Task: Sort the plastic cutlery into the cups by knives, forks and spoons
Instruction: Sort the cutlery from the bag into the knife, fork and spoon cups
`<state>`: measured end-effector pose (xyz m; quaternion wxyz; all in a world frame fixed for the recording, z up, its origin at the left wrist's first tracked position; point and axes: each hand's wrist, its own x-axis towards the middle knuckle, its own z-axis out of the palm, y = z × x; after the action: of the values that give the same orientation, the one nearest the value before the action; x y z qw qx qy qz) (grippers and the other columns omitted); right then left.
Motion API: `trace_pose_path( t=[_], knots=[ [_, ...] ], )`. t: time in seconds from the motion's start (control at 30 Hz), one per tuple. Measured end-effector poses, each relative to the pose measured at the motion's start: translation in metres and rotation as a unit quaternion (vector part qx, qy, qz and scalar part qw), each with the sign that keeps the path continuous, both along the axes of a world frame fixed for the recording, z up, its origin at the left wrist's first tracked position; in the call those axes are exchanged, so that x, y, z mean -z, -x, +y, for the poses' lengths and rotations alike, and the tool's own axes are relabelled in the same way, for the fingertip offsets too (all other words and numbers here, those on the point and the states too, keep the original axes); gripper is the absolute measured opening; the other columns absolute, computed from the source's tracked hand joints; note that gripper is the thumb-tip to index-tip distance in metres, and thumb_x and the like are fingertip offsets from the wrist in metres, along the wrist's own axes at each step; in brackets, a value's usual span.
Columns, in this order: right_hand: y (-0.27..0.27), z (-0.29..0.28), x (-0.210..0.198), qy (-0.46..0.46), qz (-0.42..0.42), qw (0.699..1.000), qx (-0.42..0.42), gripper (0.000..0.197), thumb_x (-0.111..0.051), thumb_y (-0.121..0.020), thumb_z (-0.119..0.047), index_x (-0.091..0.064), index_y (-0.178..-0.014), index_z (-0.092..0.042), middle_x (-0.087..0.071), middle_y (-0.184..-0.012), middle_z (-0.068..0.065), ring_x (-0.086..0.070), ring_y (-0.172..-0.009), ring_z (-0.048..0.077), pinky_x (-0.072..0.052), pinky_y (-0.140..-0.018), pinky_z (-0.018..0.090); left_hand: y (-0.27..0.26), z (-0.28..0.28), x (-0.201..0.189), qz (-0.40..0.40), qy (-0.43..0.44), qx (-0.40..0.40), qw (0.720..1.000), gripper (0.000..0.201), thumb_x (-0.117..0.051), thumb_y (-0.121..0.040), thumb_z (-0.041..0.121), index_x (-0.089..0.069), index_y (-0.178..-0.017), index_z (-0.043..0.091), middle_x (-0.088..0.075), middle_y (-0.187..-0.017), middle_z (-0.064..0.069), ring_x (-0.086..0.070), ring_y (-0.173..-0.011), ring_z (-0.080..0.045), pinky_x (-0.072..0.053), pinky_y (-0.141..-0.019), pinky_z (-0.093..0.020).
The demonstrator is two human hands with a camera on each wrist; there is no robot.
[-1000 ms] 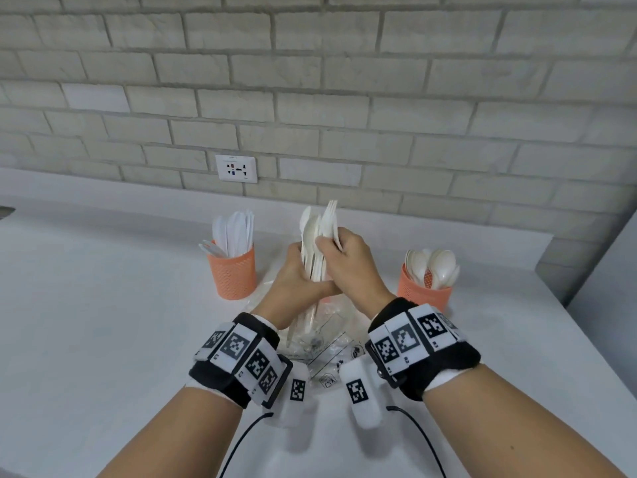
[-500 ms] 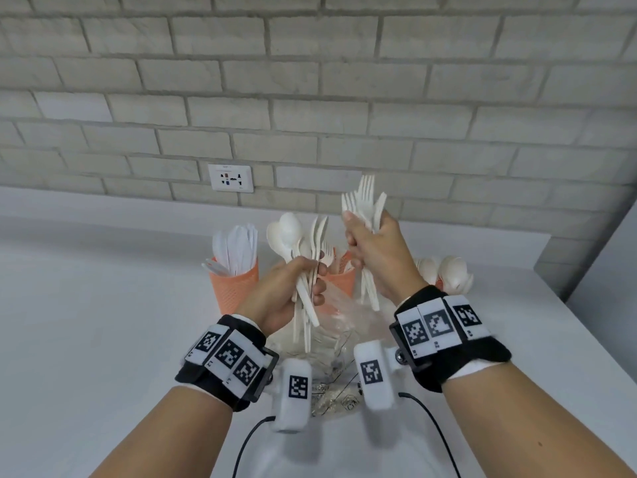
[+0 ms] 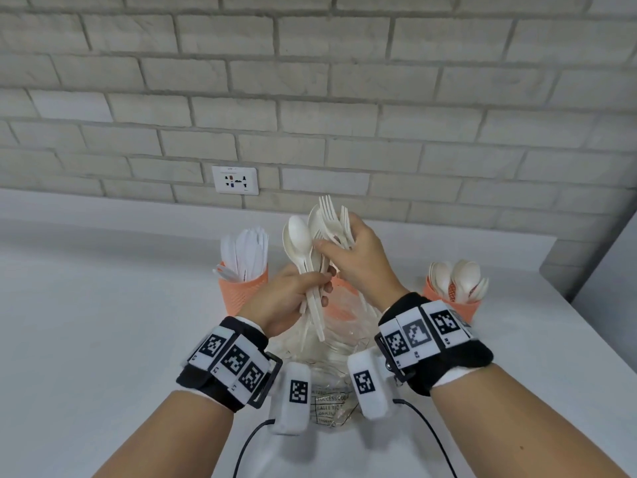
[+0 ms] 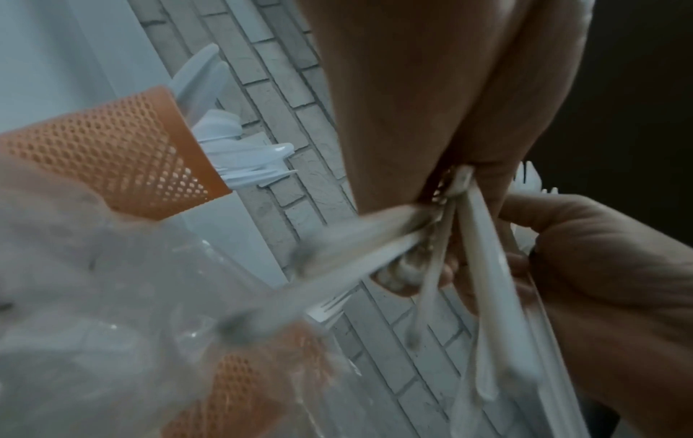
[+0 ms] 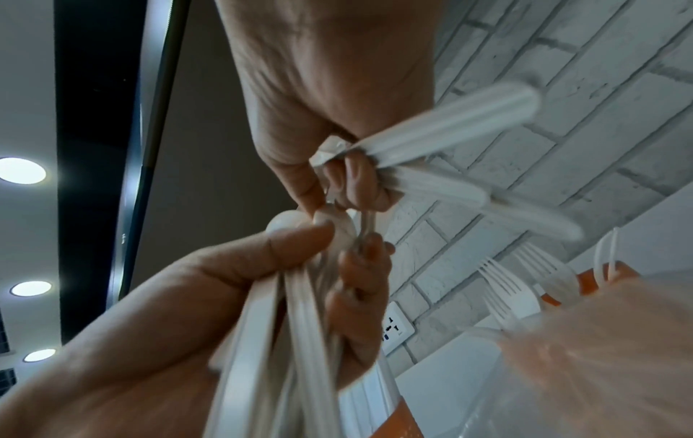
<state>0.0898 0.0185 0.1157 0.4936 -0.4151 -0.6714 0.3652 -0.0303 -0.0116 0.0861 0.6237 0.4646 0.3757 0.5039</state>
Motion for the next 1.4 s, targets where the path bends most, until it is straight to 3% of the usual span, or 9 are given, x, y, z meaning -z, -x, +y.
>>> trace_pose_path(
  t=[0.17,0.27,0.43,0.6,0.67,0.77,1.1,1.3,1.4],
  knots=[
    [-0.007,0.009,-0.009,0.072,-0.080,0.994,-0.020,0.006,-0.061,-0.082,-0.010,-0.064,-0.078,-0.014,-0.054,-0.058,-0.007,-0.051,-0.048,0.004,-0.048,-0.059,0.031,0.005,0.002,0.002,0.048,-0.004,0.016,0.999,0.008,-0.051,-0.090,-0.003,-0.058,-0.091,0.001,-0.060,-0.071,-0.005,-0.061,-0.065,-0.015,-0.055,-0.058,-0.023],
    [-0.013,0.013,-0.019,0.046,-0.104,0.993,-0.022,0.007,-0.062,-0.086,-0.012,-0.064,-0.081,-0.016,-0.060,-0.068,-0.006,-0.058,-0.057,0.004,-0.048,-0.056,0.019,0.008,0.002,0.003,0.086,-0.018,0.022,0.996,0.011,-0.052,-0.090,-0.002,-0.060,-0.087,0.005,-0.059,-0.063,-0.001,-0.059,-0.057,-0.011,-0.053,-0.056,-0.021],
    [-0.024,0.027,-0.048,0.008,-0.040,0.999,0.023,0.014,-0.053,-0.094,-0.013,-0.056,-0.083,-0.021,-0.051,-0.069,-0.012,-0.045,-0.060,-0.002,-0.037,-0.053,0.011,0.013,0.007,0.005,0.136,-0.037,0.013,0.990,0.019,-0.050,-0.091,-0.001,-0.055,-0.109,-0.003,-0.054,-0.056,0.004,-0.049,-0.045,-0.007,-0.043,-0.048,-0.017],
    [-0.040,0.044,-0.064,-0.130,0.028,0.976,0.172,0.014,-0.051,-0.093,-0.005,-0.059,-0.104,-0.006,-0.057,-0.088,-0.003,-0.053,-0.079,0.007,-0.042,-0.067,0.008,0.021,0.018,0.009,0.113,-0.009,-0.041,0.993,0.013,-0.048,-0.092,-0.001,-0.057,-0.099,0.006,-0.052,-0.074,-0.005,-0.050,-0.045,-0.010,-0.044,-0.046,-0.020],
    [-0.046,0.050,-0.059,-0.176,-0.016,0.961,0.214,0.018,-0.049,-0.091,-0.001,-0.058,-0.107,-0.002,-0.058,-0.090,0.002,-0.054,-0.081,0.013,-0.042,-0.064,0.009,0.023,0.022,0.011,0.086,0.000,-0.066,0.994,0.015,-0.046,-0.093,-0.001,-0.056,-0.101,0.009,-0.056,-0.077,-0.006,-0.053,-0.047,-0.011,-0.046,-0.046,-0.021],
    [-0.043,0.056,-0.032,-0.180,-0.146,0.947,0.221,0.025,-0.049,-0.089,0.000,-0.057,-0.112,-0.005,-0.065,-0.094,0.013,-0.059,-0.084,0.025,-0.046,-0.069,0.031,0.022,0.025,0.011,0.056,-0.007,-0.071,0.996,0.017,-0.044,-0.095,0.002,-0.056,-0.103,0.011,-0.065,-0.074,-0.001,-0.059,-0.052,-0.011,-0.052,-0.053,-0.022],
    [-0.039,0.089,0.049,-0.032,-0.386,0.914,0.120,0.012,-0.056,-0.088,-0.004,-0.066,-0.095,-0.004,-0.050,-0.101,0.014,-0.057,-0.091,0.030,-0.039,-0.069,0.029,0.018,0.029,0.007,0.017,-0.042,-0.048,0.998,0.017,-0.046,-0.093,0.002,-0.061,-0.096,0.010,-0.070,-0.073,0.001,-0.066,-0.064,-0.009,-0.053,-0.067,-0.022],
    [-0.035,0.098,0.016,0.012,-0.116,0.988,0.101,0.013,-0.054,-0.088,-0.013,-0.059,-0.100,-0.012,-0.058,-0.083,0.001,-0.053,-0.076,0.019,-0.042,-0.072,0.029,0.019,0.033,0.002,0.002,-0.040,-0.057,0.998,0.014,-0.045,-0.095,0.011,-0.059,-0.095,0.011,-0.071,-0.073,0.003,-0.067,-0.064,-0.010,-0.054,-0.062,-0.023],
    [-0.029,0.102,0.003,0.012,0.013,0.993,0.114,0.016,-0.044,-0.096,-0.021,-0.054,-0.105,-0.014,-0.049,-0.075,-0.007,-0.047,-0.072,0.011,-0.039,-0.071,0.028,0.018,0.035,0.001,0.002,-0.042,-0.063,0.997,0.015,-0.045,-0.096,0.016,-0.059,-0.094,0.012,-0.071,-0.072,0.002,-0.065,-0.062,-0.010,-0.052,-0.061,-0.022]
  ],
)
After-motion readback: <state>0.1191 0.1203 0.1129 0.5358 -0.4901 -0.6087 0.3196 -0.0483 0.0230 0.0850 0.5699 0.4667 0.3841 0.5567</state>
